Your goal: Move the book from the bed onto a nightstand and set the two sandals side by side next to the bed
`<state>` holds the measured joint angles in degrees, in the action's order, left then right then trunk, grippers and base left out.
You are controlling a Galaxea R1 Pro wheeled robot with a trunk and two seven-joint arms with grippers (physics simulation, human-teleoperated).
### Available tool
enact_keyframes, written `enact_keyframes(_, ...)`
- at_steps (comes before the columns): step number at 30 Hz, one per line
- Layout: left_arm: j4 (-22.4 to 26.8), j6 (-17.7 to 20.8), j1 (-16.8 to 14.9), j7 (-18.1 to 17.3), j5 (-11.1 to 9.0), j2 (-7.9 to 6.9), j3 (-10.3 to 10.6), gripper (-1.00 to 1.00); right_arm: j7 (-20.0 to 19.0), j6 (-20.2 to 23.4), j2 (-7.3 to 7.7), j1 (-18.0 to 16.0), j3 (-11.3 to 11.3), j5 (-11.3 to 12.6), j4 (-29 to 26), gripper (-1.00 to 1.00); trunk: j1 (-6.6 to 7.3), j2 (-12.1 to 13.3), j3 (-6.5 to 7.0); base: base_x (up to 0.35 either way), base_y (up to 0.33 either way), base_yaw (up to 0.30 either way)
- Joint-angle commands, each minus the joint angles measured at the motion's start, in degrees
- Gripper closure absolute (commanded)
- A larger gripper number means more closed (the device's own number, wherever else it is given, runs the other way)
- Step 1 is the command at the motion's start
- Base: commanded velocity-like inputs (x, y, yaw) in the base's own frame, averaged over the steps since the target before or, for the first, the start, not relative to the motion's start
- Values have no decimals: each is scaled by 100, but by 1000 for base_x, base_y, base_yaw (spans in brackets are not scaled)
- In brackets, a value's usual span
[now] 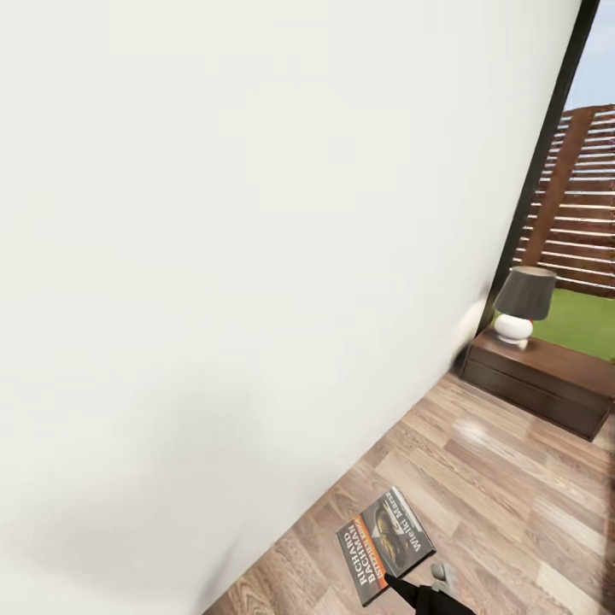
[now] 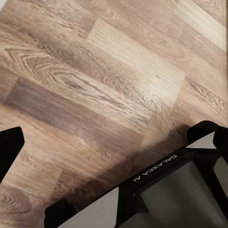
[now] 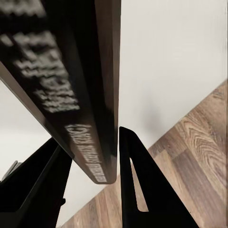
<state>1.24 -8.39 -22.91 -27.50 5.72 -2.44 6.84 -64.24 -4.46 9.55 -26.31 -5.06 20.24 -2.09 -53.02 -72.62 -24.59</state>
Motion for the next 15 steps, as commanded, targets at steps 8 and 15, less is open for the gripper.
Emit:
enact_keyframes(8, 0, -58, -3, 7, 61, -5, 19, -100, -10, -46, 1, -6, -48, -55, 7, 100, 0, -4, -6, 0, 0, -219)
enact_keyframes(15, 0, -58, -3, 7, 61, -4, 19, -100, -17, -47, 2, -6, -48, -55, 7, 100, 0, -4, -6, 0, 0, -213)
